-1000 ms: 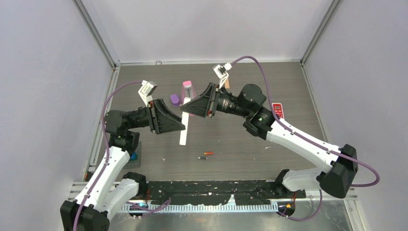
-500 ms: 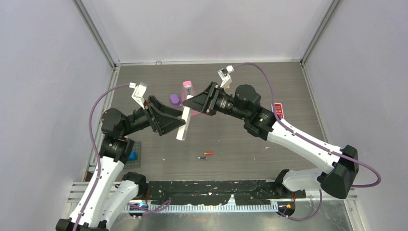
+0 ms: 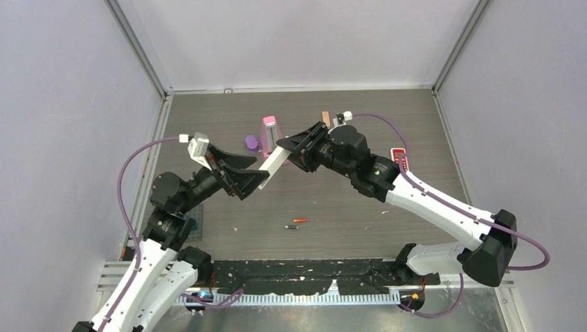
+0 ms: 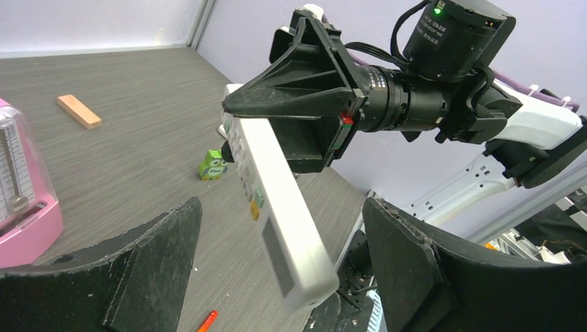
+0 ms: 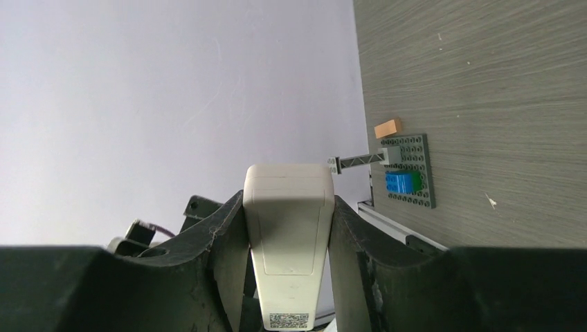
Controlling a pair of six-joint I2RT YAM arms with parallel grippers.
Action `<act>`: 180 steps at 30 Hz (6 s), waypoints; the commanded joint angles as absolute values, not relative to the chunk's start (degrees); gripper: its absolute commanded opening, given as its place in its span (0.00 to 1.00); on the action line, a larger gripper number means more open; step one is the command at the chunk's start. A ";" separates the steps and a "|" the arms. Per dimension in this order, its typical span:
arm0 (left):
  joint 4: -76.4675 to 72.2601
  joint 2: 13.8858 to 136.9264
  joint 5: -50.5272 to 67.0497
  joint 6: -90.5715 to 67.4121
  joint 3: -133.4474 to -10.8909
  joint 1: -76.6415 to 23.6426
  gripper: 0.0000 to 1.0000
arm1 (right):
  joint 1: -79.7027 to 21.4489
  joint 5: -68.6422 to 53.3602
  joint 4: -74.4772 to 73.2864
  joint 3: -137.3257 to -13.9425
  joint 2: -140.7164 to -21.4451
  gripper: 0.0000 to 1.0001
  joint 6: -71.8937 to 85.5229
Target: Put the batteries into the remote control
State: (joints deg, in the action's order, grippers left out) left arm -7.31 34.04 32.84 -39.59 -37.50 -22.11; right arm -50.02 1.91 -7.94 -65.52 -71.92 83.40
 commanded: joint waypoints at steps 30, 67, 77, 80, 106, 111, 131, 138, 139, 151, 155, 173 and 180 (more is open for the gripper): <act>12.61 37.38 22.00 -32.27 -48.04 -31.90 0.00 | -47.27 -14.61 5.73 -63.57 -69.55 0.91 69.67; 3.84 39.83 48.03 -55.24 -51.15 -29.18 0.00 | -42.56 -41.23 13.72 -56.32 -63.84 0.78 40.61; 2.85 38.95 48.99 -55.59 -50.01 -29.09 0.00 | -42.62 -40.83 20.57 -54.26 -64.75 0.83 46.37; 2.93 38.98 48.85 -55.54 -50.05 -28.88 0.00 | -42.62 -40.85 20.77 -54.13 -64.90 0.83 46.53; -5.10 34.66 50.52 -66.09 -50.62 -23.42 0.00 | -40.14 -44.09 24.88 -50.03 -67.68 0.31 50.11; -4.43 33.99 51.02 -65.74 -50.30 -21.66 0.00 | -38.68 -44.32 29.84 -48.75 -67.55 0.32 54.32; 19.36 37.21 45.13 -49.81 -52.20 -20.54 0.00 | -38.06 -40.93 21.52 -52.68 -68.18 0.47 49.99; 23.84 38.55 41.75 -47.65 -51.19 -20.48 0.00 | -38.03 -39.89 20.44 -52.54 -69.40 0.57 50.93; 25.46 38.79 40.68 -46.86 -51.42 -20.43 0.00 | -38.01 -39.42 20.12 -52.55 -69.50 0.57 51.23; 32.35 40.37 31.23 -44.01 -50.19 -19.87 0.00 | -37.77 -38.68 14.11 -52.53 -71.82 0.55 55.78; 29.72 40.43 31.31 -46.11 -46.28 -19.65 0.00 | -37.79 -39.62 13.01 -51.90 -73.20 0.63 56.54; 27.48 42.29 29.43 -45.74 -42.02 -19.18 0.00 | -37.87 -35.60 6.71 -49.97 -79.58 0.06 48.16; 33.14 42.30 22.64 -38.42 -41.72 -19.07 0.00 | -37.73 -26.78 2.20 -48.39 -76.70 0.06 43.84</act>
State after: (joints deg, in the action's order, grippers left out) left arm 31.66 42.70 26.50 -43.46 -41.65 -19.40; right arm -37.87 -33.54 5.28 -48.84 -79.50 48.34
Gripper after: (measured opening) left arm 0.253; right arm 0.087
